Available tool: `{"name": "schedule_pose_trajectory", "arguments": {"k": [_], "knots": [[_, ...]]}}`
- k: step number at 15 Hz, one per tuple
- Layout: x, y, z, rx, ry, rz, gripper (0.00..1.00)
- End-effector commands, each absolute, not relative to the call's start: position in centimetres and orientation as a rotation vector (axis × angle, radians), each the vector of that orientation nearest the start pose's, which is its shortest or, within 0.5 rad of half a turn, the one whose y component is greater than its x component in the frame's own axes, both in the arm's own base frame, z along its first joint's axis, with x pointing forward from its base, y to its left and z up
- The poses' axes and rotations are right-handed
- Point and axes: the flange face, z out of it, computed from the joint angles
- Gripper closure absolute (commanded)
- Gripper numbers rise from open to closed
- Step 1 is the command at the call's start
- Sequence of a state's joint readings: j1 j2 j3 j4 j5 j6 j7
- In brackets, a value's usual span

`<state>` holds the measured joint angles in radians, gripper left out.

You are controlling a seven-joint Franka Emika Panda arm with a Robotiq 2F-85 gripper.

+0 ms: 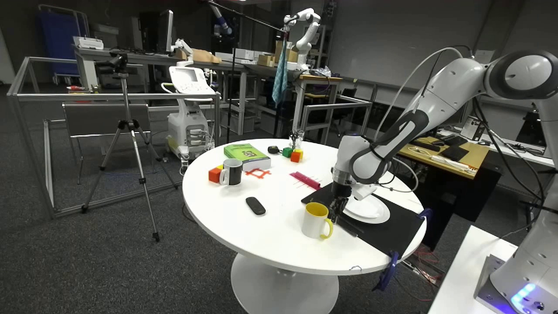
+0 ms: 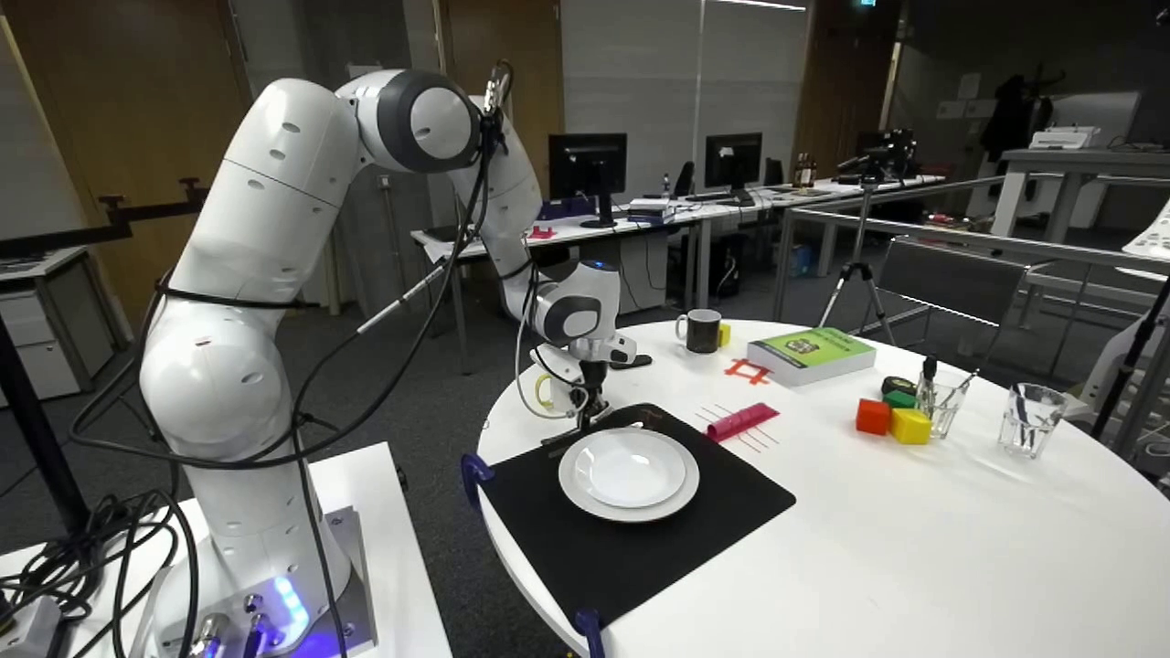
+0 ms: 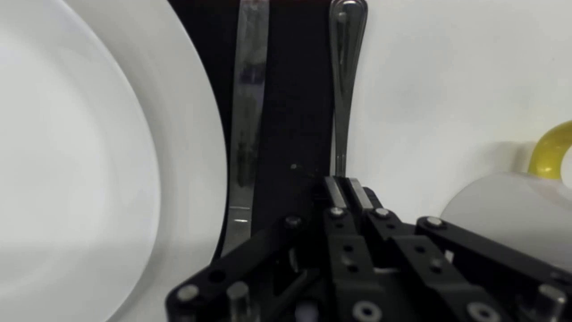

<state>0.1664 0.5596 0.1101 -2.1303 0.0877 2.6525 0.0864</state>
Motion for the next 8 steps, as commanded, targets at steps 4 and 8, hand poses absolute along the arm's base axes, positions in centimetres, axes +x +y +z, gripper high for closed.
{"name": "schedule_pose_trajectory", "arguments": {"k": [4, 8], "knots": [[54.5, 15.6, 14.0, -3.069, -0.144, 0.058, 0.98], [54.3, 15.5, 15.1, -3.069, -0.157, 0.023, 0.98]]}}
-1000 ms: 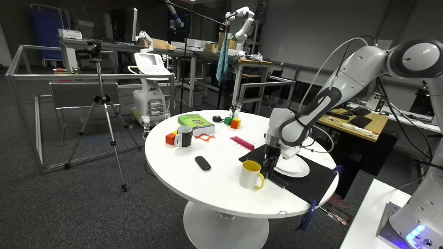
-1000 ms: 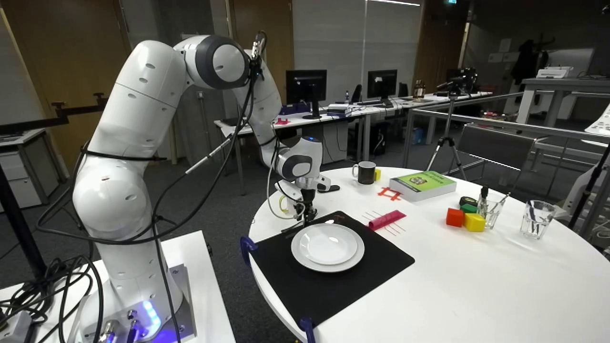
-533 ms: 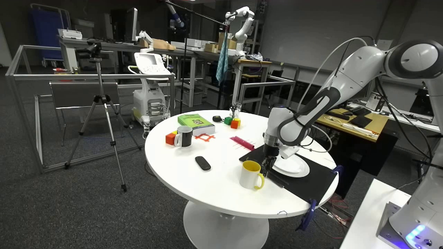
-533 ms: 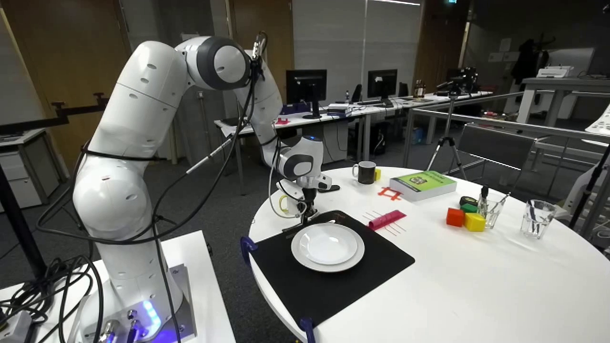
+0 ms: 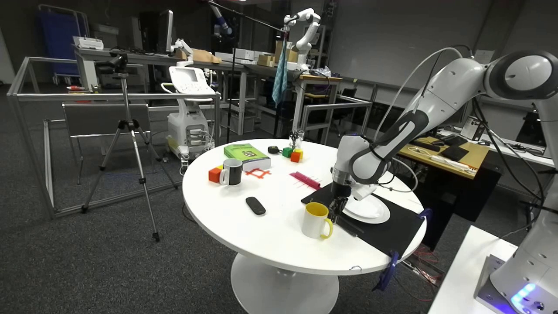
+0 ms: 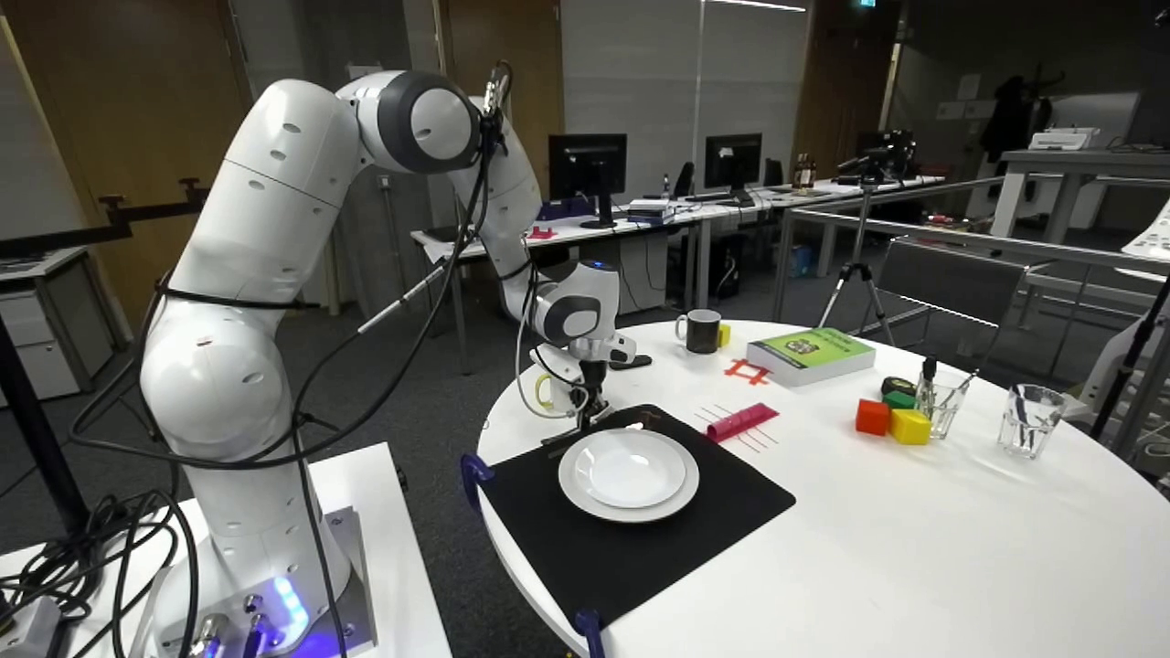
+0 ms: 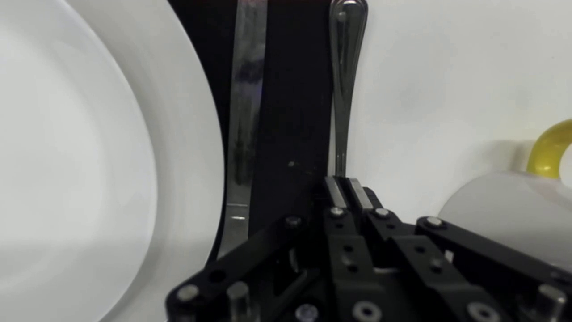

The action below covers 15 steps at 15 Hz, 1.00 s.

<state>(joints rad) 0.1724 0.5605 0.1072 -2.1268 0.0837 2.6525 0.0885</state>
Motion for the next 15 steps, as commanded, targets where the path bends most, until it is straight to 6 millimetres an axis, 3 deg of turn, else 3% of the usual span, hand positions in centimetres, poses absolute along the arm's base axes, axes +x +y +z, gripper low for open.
{"name": "schedule_pose_trajectory", "arguments": {"k": [1, 15], "knots": [[54.2, 15.4, 15.4, -3.067, -0.166, 0.017, 0.98], [52.6, 14.8, 20.9, -3.041, -0.319, -0.173, 0.98]]}}
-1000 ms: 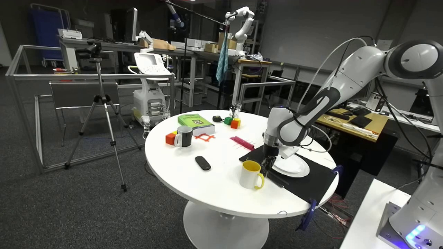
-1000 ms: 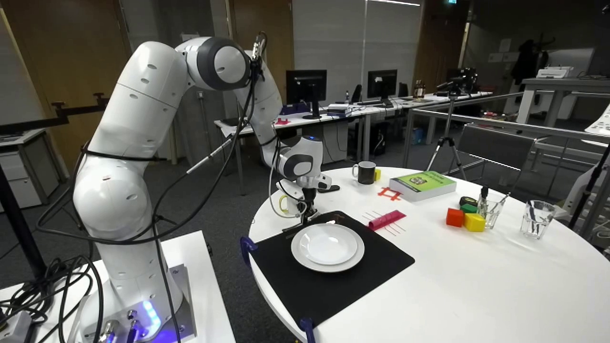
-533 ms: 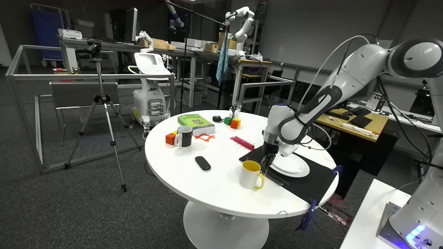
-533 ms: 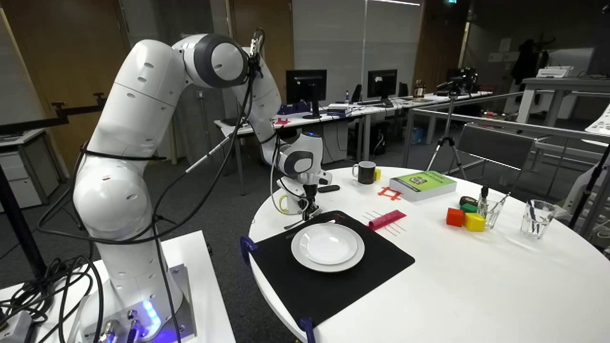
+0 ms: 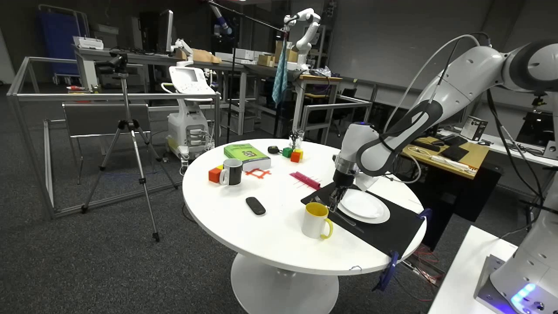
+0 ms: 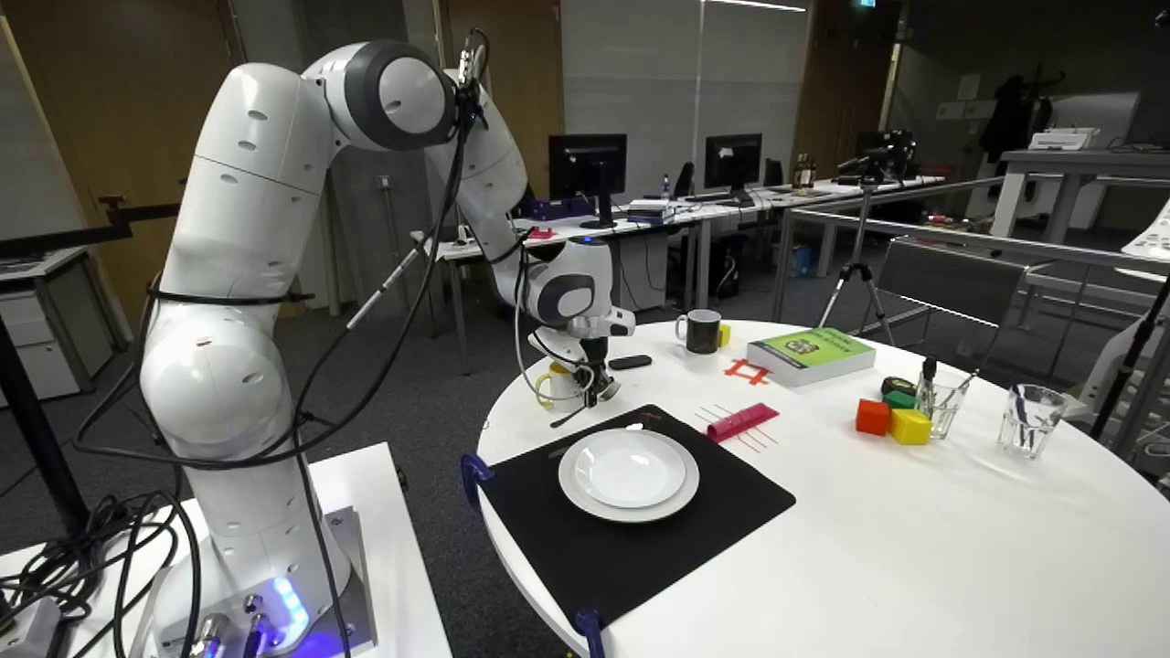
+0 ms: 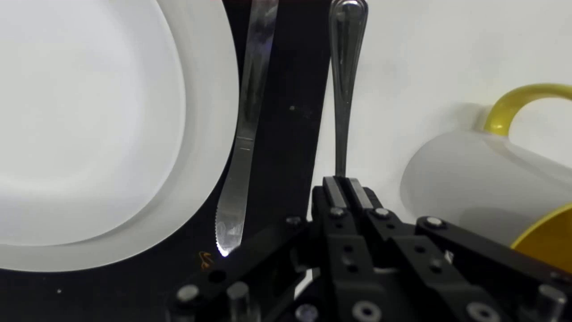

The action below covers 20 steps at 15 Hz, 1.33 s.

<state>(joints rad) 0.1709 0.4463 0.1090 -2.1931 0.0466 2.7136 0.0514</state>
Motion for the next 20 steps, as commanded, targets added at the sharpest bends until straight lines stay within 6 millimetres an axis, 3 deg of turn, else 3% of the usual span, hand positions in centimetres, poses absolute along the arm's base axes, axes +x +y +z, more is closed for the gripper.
{"name": "schedule_pose_trajectory", "arguments": {"k": [1, 6, 13, 20], "knots": [[52.3, 14.7, 21.4, -3.039, -0.327, -0.197, 0.98], [50.8, 13.8, 23.6, -3.026, -0.326, -0.304, 0.98], [49.0, 10.9, 27.1, -3.022, -0.232, -0.372, 0.98], [47.5, 6.3, 29.1, -3.054, -0.053, -0.234, 0.98]]}}
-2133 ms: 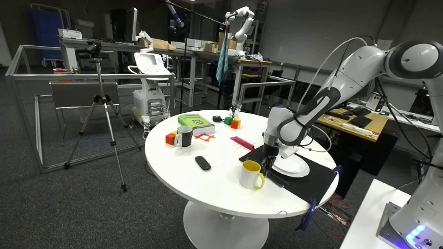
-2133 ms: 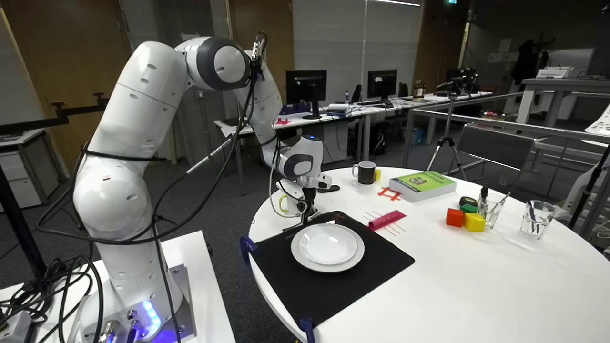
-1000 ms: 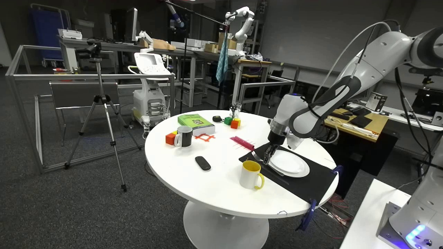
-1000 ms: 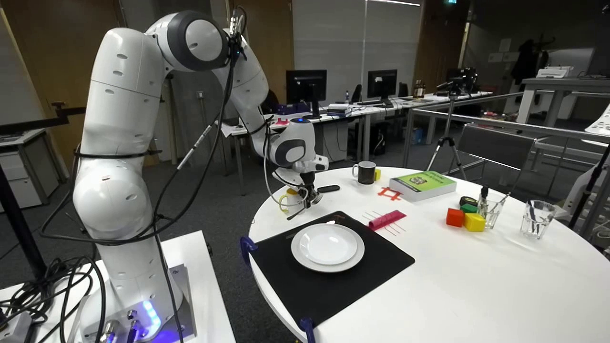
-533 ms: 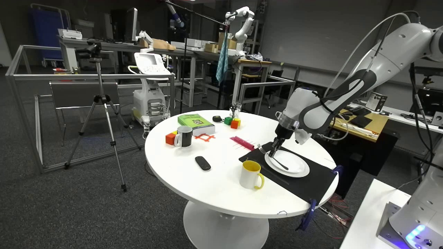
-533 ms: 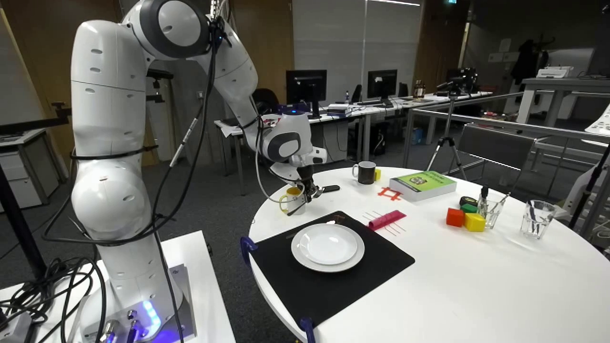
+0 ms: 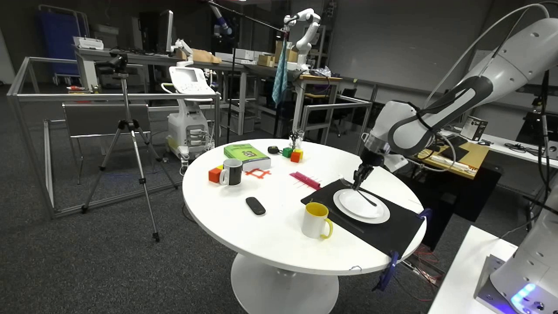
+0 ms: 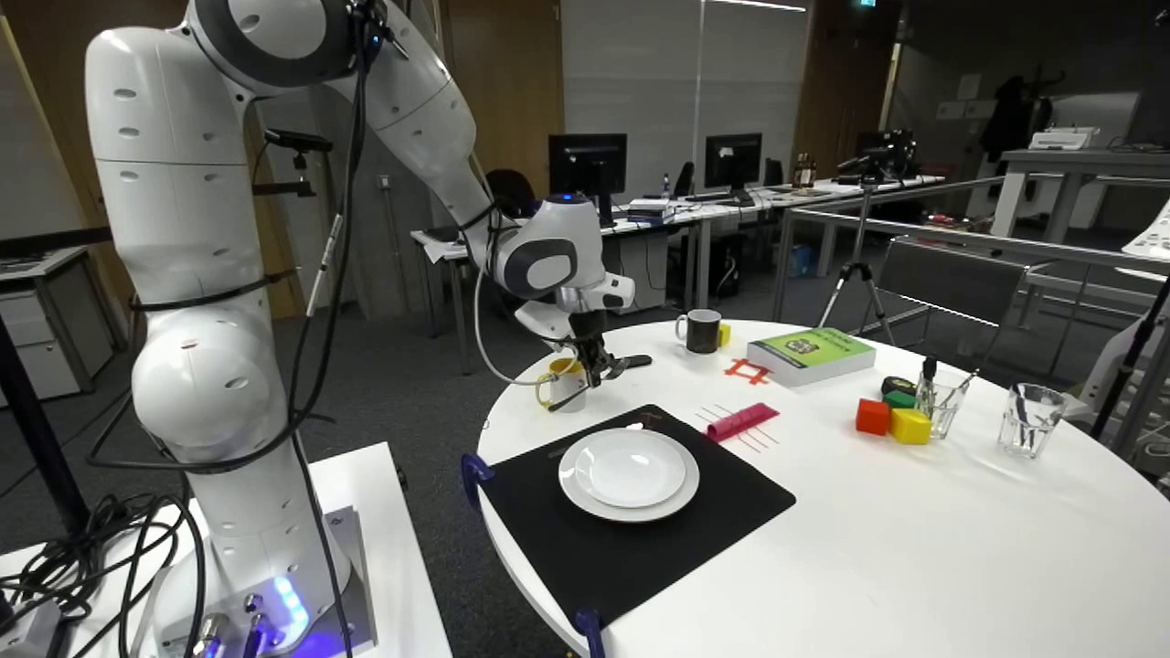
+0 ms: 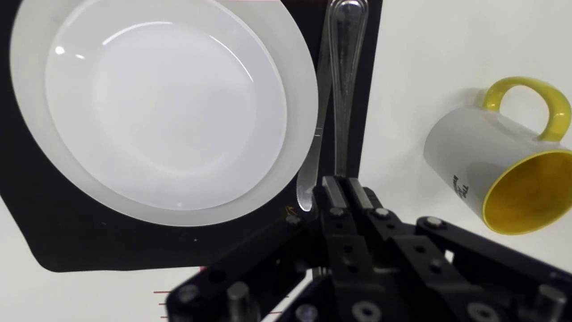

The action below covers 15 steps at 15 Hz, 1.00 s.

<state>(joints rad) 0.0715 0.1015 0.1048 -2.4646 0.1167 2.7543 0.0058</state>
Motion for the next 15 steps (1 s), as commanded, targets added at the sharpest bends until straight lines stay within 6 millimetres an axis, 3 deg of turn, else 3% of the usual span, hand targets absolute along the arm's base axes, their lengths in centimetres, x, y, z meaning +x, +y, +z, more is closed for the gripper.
{"name": "schedule_pose_trajectory", "arguments": {"k": [1, 8, 15], "knots": [[47.2, 5.7, 29.3, -3.058, -0.04, -0.205, 0.98], [45.7, 1.2, 29.7, -3.074, 0.061, -0.068, 0.98], [46.1, 0.0, 28.8, -3.082, 0.077, -0.014, 0.98]]}}
